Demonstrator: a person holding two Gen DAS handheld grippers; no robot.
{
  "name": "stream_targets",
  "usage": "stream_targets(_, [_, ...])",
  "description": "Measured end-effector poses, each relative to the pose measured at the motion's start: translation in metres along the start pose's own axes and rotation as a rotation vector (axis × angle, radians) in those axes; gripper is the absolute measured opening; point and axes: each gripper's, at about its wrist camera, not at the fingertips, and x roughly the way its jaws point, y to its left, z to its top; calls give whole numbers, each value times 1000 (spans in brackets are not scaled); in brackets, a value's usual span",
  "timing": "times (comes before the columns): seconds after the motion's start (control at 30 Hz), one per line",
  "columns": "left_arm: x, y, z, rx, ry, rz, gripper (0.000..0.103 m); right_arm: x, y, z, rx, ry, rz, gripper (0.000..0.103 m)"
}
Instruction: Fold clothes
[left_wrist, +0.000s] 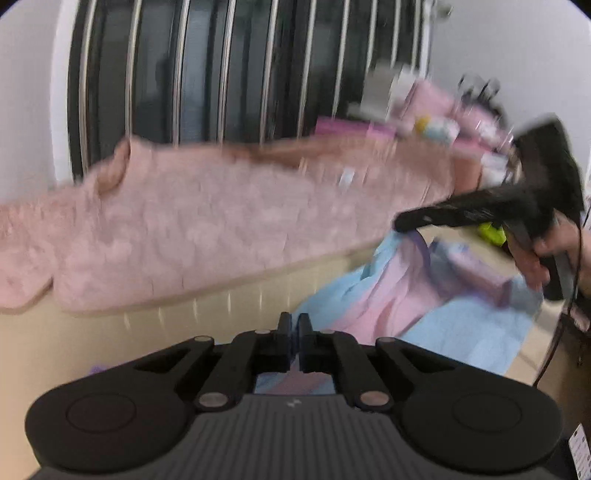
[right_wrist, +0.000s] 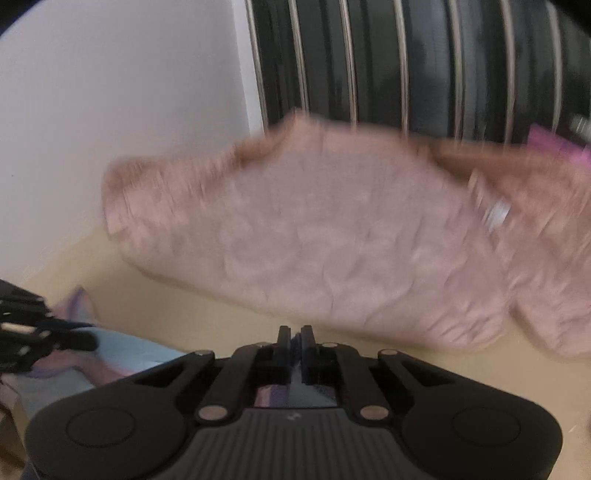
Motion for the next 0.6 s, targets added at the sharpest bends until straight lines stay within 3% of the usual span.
stream_targets(0.07, [-18, -10, -5, 53, -43, 3, 3, -37, 8, -20, -23, -74, 42, 4])
stream_targets(0.17, [-26, -26, -22, 155, 3, -2, 8, -75, 14, -56, -38, -101, 90, 4])
stream_targets(0.2, [-20, -27, -26, 161, 53, 0, 16, -78, 15, -67, -39, -61, 105, 5])
stream_targets(0.23, [-16, -27, -29, 163, 98, 8, 33, -77, 16, -76, -53, -8, 101, 5])
stream_targets(0.27, [-13, -22, -30, 142, 122, 37, 40, -74, 19, -84, -68, 46, 92, 10])
stream_targets(0.37, [-20, 2, -25, 32, 128, 70, 47, -76, 21, -90, -97, 73, 75, 16])
stream_targets(0.4, [-27, 16, -22, -37, 118, 75, 57, -82, 20, -87, -88, 43, 76, 20])
stream_targets(0.43, [-31, 29, -20, -101, 114, 97, 65, -89, 19, -83, -76, 9, 79, 34])
stream_targets(0.47, [-35, 44, -19, -173, 125, 131, 65, -92, 16, -78, -55, -21, 75, 47])
stream_targets(0.6, [-41, 87, -20, -374, 162, 172, 62, -86, 3, -57, 43, -58, 51, 51])
